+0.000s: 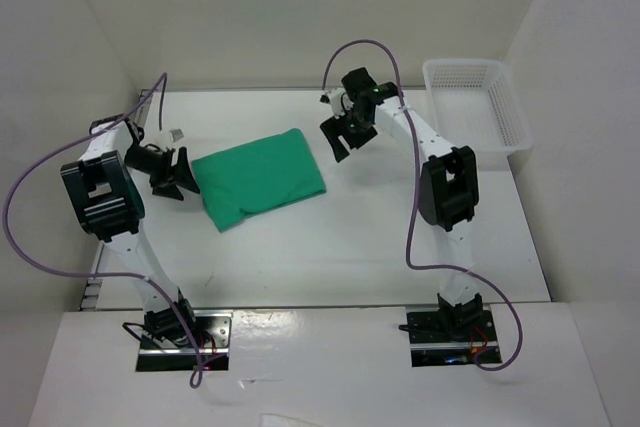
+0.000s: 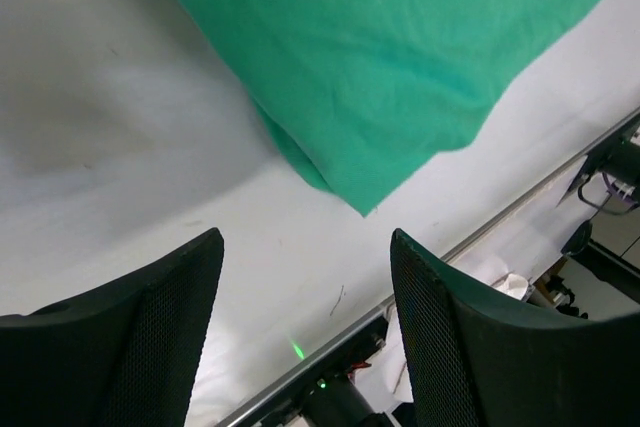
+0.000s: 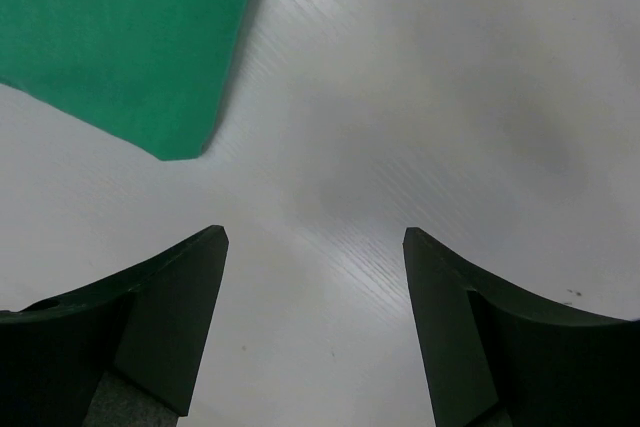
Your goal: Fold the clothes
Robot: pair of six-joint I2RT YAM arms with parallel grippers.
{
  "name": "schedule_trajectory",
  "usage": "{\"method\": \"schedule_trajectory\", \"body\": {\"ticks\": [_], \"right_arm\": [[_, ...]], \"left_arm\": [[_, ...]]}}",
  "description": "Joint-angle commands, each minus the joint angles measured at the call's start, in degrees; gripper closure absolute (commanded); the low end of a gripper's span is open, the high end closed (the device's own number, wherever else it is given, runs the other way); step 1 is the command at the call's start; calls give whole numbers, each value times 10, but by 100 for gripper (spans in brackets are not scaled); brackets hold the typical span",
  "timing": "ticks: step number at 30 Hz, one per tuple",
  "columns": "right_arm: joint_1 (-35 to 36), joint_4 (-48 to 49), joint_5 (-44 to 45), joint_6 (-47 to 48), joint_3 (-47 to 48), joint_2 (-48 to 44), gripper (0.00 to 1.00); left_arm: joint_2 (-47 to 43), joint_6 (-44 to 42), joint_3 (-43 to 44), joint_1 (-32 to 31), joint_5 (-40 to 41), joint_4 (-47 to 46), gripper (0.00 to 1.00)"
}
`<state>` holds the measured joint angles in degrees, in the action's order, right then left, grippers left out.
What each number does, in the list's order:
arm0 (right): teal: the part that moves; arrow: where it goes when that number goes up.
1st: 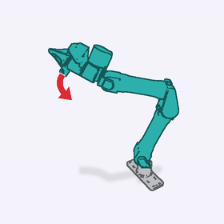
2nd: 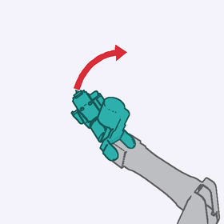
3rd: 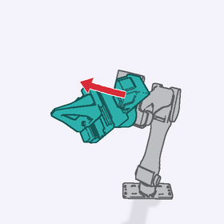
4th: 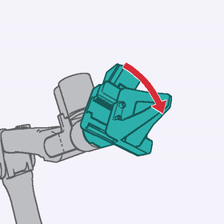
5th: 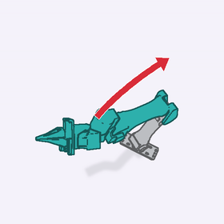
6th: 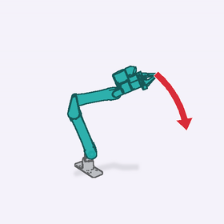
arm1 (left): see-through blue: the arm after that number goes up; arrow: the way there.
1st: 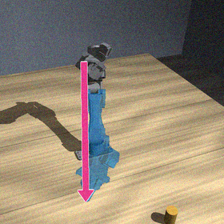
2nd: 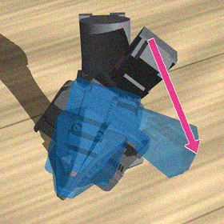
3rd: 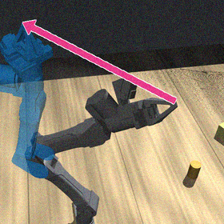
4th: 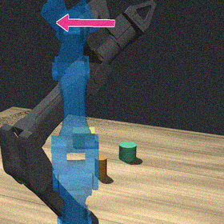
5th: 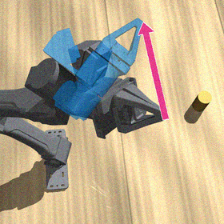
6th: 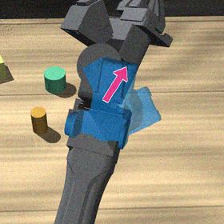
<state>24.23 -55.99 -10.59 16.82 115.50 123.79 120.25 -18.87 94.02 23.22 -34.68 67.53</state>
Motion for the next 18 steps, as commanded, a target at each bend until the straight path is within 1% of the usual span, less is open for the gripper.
{"method": "schedule_trajectory", "body": {"ticks": [1,3,4,7,9,12,14,18], "right_arm": [[4,18,-45,-27,22,36,21],[18,18,-63,-42,53,64,21],[25,18,-77,-50,67,72,21],[52,18,-83,-66,117,110,21],[63,18,-83,-72,155,130,21],[68,4,-91,-79,206,171,21],[68,-2,-103,-86,240,195,22],[68,-10,-109,-91,274,220,23]], "left_arm": [[-41,-30,-31,5,-6,5,26],[-46,-30,-37,5,-6,-1,26],[-46,-30,-44,5,-18,-1,26],[-46,-30,-55,-16,-25,4,26],[-46,-20,-76,-28,-17,-15,26],[-53,-8,-104,-54,0,-38,26],[-53,-8,-117,-61,-11,-38,27],[-53,-2,-136,-73,-23,-44,27]]}}
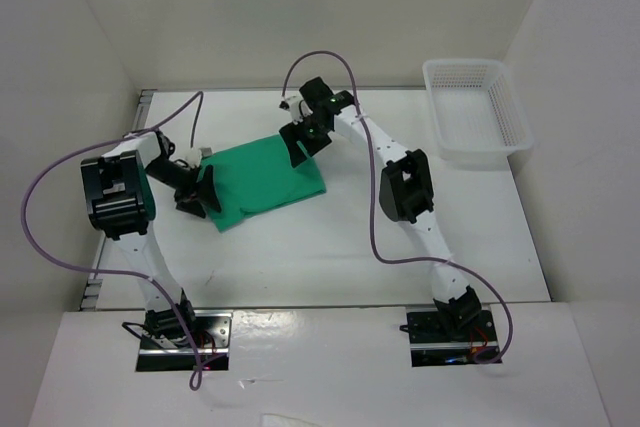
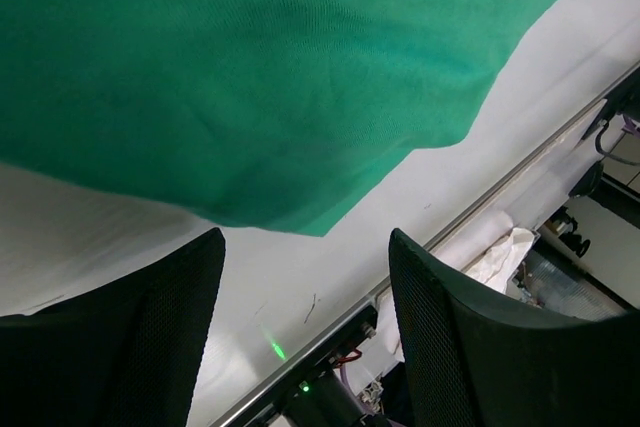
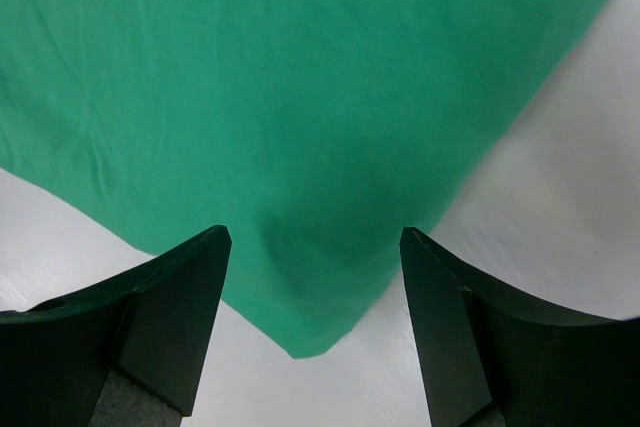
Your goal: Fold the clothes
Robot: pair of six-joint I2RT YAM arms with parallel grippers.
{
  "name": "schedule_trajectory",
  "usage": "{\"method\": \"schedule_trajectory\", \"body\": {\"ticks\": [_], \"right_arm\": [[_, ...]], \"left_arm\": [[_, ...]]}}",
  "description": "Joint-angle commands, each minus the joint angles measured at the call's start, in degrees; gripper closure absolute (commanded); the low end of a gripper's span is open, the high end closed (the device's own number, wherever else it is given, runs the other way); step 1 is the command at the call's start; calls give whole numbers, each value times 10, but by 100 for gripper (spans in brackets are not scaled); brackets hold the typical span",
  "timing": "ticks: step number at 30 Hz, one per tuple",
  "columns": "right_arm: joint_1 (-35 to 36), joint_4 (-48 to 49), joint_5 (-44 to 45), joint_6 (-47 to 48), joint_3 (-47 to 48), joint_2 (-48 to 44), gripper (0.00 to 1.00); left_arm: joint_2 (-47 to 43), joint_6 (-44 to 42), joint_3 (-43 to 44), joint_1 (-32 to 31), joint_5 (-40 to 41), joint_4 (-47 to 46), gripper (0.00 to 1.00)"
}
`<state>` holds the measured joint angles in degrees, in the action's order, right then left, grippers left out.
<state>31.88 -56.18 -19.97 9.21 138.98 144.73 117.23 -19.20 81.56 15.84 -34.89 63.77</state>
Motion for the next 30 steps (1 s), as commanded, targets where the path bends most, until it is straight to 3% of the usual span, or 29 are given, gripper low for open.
{"method": "schedule_trajectory", "body": {"ticks": [1,17,20,28,30], "right_arm": [[-2,-8,-21,-15,45,11,23],[-2,-31,0,-10,105,49,23],[-2,-31,5,-10,105,49,23],[-2,-31,5,-10,105,49,25],[-2,-31,5,-4,105,49,25]], "left_arm": [[-17,8,-17,-6,-21,-13,27],[-12,31,-39,-35,1,-29,28],[-7,31,-44,-41,1,-29,33],[-7,31,-49,-41,7,-24,71],[-2,31,-49,-41,7,-24,76]]}}
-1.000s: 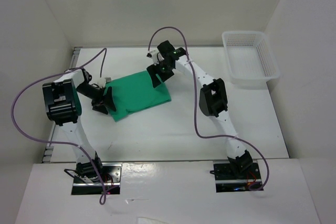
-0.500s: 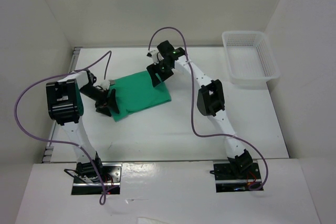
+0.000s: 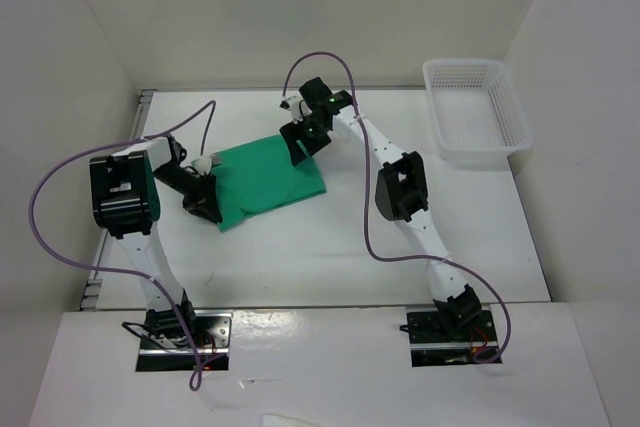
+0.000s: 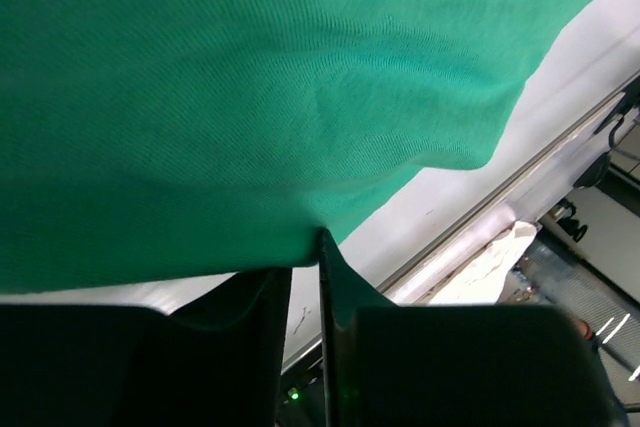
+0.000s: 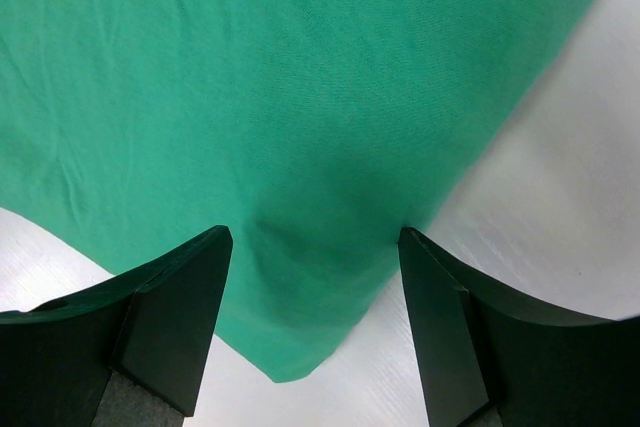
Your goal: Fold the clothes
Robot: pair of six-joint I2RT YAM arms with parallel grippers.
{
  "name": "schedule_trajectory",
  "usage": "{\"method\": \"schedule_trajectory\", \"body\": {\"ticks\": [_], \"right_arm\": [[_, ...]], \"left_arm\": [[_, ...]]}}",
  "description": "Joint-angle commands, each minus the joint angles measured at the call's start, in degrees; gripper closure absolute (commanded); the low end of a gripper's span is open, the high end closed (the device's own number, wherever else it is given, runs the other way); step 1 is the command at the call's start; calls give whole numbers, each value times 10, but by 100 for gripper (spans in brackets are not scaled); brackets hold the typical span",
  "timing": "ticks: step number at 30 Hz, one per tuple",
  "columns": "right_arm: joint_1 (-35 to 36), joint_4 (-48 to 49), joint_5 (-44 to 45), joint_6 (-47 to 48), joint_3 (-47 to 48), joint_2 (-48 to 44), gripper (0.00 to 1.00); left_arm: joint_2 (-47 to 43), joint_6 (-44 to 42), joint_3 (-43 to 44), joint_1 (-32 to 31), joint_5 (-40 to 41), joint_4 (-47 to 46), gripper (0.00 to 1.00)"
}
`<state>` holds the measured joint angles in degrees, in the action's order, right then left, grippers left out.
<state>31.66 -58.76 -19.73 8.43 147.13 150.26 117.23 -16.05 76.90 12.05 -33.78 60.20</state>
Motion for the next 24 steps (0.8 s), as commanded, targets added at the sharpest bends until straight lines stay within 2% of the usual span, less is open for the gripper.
{"method": "schedule_trajectory", "body": {"ticks": [1,2,8,16,24], "right_arm": [[0,-11,3,4,24,-7,25],[0,-11,3,4,24,-7,25],[0,-11,3,4,24,-7,25],[0,-11,3,4,24,-7,25],[0,-11,3,9,18,-12,25]], "left_arm": [[-2,0,-3,-3,-4,11,78],[-2,-6,-3,-3,-4,17,81],[5,-16,42,-3,34,37,86],[40,-49,96,-3,77,81,86],[60,-87,101,-3,109,114,86]]}}
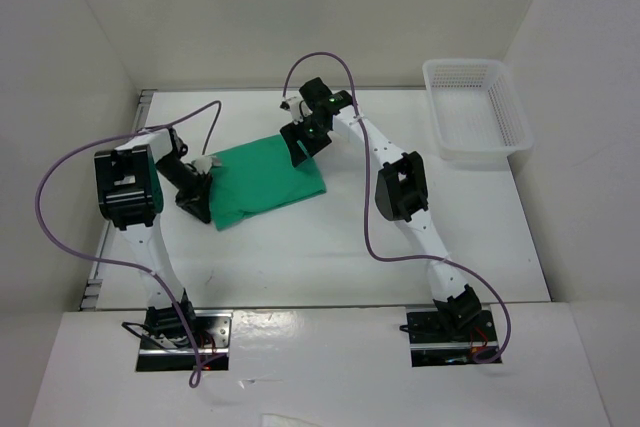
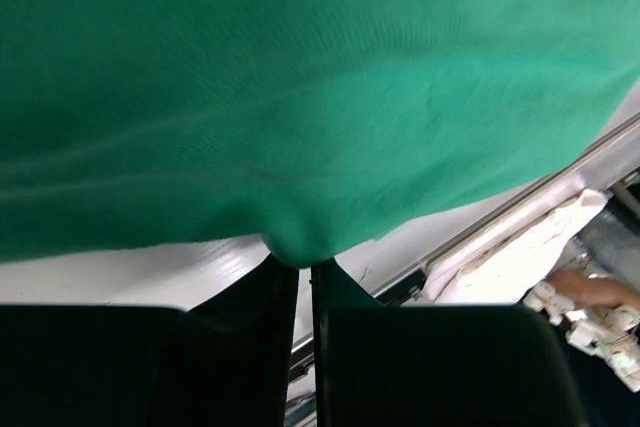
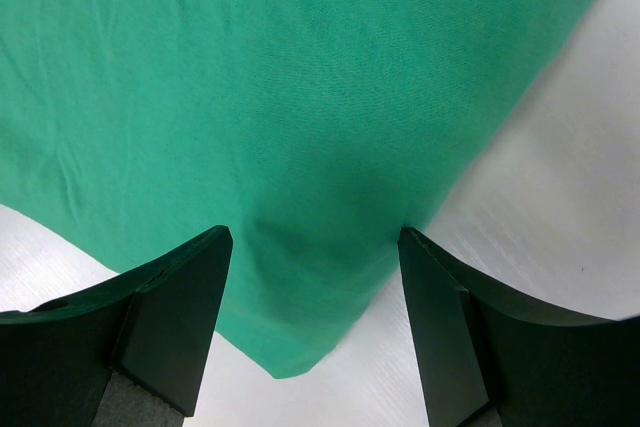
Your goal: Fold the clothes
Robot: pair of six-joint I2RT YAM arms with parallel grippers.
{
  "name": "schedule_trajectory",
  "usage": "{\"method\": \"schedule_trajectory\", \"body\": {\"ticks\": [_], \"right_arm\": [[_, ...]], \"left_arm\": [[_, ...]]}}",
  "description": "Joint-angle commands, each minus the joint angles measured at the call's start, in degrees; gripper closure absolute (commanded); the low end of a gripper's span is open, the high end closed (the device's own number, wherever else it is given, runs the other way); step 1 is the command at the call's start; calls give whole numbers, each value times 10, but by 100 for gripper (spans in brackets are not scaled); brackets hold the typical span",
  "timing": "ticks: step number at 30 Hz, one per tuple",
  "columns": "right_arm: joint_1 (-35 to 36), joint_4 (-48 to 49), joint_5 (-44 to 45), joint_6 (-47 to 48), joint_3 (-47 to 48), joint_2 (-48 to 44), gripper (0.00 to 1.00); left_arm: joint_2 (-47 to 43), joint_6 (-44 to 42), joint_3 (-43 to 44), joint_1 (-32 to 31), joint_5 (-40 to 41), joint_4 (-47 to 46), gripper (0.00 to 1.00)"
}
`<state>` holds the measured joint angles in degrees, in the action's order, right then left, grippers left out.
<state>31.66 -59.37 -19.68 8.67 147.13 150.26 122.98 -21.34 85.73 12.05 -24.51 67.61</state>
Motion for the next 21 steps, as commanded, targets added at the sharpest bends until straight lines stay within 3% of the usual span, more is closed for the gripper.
{"method": "schedule_trajectory", "body": {"ticks": [1,7,9,11,14,21], "right_arm": [[0,-5,3,7,18,-12,25],[0,-5,3,7,18,-12,25],[0,-5,3,7,18,-12,25],[0,-5,3,7,18,-12,25],[0,-5,9,7,18,-12,25],[0,13,40,-24,35,5,25]], "left_arm": [[2,-34,13,-3,22,40,86],[2,-52,2,-3,39,52,84],[2,-68,2,3,33,57,72],[-12,-68,24,16,5,65,49],[-24,-62,54,29,-14,65,32],[-47,43,84,37,-83,-27,21]]}}
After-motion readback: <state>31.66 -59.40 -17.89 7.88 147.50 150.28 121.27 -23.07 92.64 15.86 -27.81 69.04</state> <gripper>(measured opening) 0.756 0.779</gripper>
